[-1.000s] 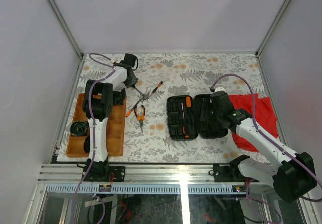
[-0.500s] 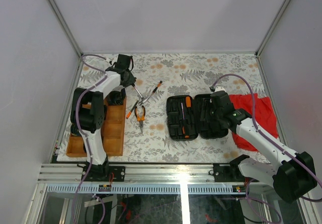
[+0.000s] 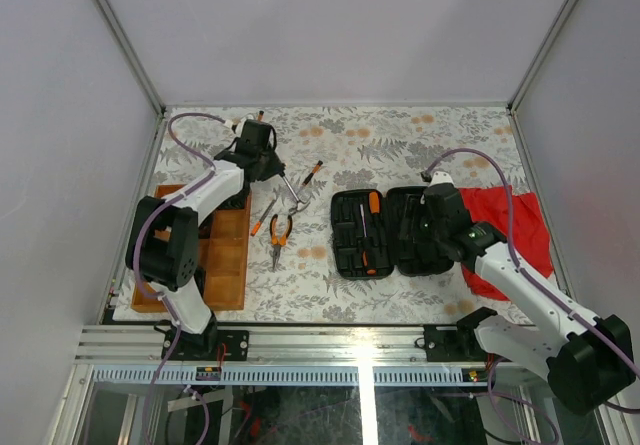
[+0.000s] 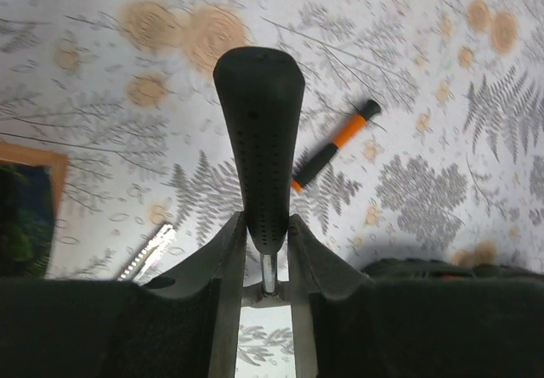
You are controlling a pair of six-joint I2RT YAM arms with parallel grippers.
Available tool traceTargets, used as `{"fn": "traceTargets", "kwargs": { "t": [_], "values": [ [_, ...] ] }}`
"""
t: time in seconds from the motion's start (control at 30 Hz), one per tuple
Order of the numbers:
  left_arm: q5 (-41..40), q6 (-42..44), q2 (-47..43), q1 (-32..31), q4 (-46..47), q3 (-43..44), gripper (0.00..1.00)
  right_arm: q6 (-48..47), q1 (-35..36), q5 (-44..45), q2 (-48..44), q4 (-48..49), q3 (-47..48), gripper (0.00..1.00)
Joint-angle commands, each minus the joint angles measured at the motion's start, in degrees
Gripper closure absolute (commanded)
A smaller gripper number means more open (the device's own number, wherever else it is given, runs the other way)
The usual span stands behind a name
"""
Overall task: Sort the tools into containers
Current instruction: Pick up the hammer at the center of the board.
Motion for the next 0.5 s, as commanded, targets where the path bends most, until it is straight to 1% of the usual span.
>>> {"fn": "traceTargets", "kwargs": {
  "t": [0.0, 0.07, 0.1, 0.23, 0.4, 0.47],
  "values": [
    [1.19, 0.43, -3.43, -3.58, 5.36, -1.68, 1.0, -1.07, -0.27, -2.4, -2.08, 5.8, -1.02, 0.42],
    [1.19, 0.43, -4.68, -4.73, 5.36, -2.8, 1.0, -2.26, -0.33, -5.54, -3.39, 10.26, -2.93, 0.4],
    [-0.73, 5.4, -5.33, -5.04, 8.13, -3.47, 1.0, -2.8, -0.28, -7.17, -4.08, 13.07, -4.11, 0.39],
    [-0.78, 6.46, -7.67, -6.31, 9.19, -5.86, 1.0, -4.53, -0.33, -14.97, -5.48, 26.83, -8.77, 0.35],
    [-0.53, 7.03, -10.16, -8.2, 9.28, -7.79, 1.0, -6.79, -0.33, -28.94, -0.41, 39.19, -9.3, 0.33],
    [-0.23, 6.9, -11.31, -8.9, 9.49, -8.8, 1.0, -6.05, -0.28, -32.39, 2.39, 45.61, -9.98, 0.29]
  ]
}}
